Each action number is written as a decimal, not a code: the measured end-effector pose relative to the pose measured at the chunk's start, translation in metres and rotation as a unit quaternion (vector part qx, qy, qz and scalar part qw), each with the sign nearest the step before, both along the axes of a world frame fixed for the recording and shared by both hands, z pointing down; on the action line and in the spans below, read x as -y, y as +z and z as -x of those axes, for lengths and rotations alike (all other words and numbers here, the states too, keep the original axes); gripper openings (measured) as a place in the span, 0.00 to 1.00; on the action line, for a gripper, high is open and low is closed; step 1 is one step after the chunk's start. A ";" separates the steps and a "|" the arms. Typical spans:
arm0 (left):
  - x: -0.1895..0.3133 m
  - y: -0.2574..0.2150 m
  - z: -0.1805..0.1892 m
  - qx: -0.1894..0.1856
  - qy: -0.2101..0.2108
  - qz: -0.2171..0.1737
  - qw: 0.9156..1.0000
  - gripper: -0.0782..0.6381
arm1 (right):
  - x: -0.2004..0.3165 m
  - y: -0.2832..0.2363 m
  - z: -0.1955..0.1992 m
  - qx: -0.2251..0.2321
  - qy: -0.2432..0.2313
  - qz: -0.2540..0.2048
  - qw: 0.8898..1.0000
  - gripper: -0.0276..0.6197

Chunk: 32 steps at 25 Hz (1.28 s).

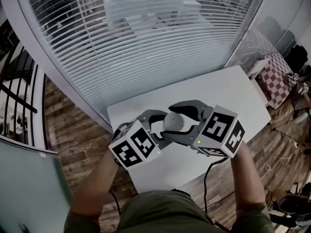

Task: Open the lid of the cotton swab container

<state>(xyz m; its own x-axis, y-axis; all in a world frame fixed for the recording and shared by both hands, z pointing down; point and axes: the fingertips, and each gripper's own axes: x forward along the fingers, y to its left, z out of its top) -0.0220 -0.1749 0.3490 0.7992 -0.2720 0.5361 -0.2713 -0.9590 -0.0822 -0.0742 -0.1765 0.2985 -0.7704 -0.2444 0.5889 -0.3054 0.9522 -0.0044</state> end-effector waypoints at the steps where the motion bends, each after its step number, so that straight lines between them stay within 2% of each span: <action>1: 0.000 0.000 0.000 0.001 -0.001 0.000 1.000 0.47 | 0.001 0.001 0.000 -0.001 0.002 -0.002 1.000 0.48; 32: -0.006 0.000 -0.002 -0.023 -0.006 0.007 1.000 0.47 | -0.001 -0.011 -0.006 0.095 0.010 0.005 0.995 0.47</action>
<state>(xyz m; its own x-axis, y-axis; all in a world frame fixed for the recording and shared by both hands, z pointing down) -0.0199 -0.1688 0.3489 0.8201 -0.2750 0.5019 -0.2864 -0.9565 -0.0560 -0.0686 -0.1751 0.2876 -0.8632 -0.2553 0.4356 -0.3169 0.9456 -0.0737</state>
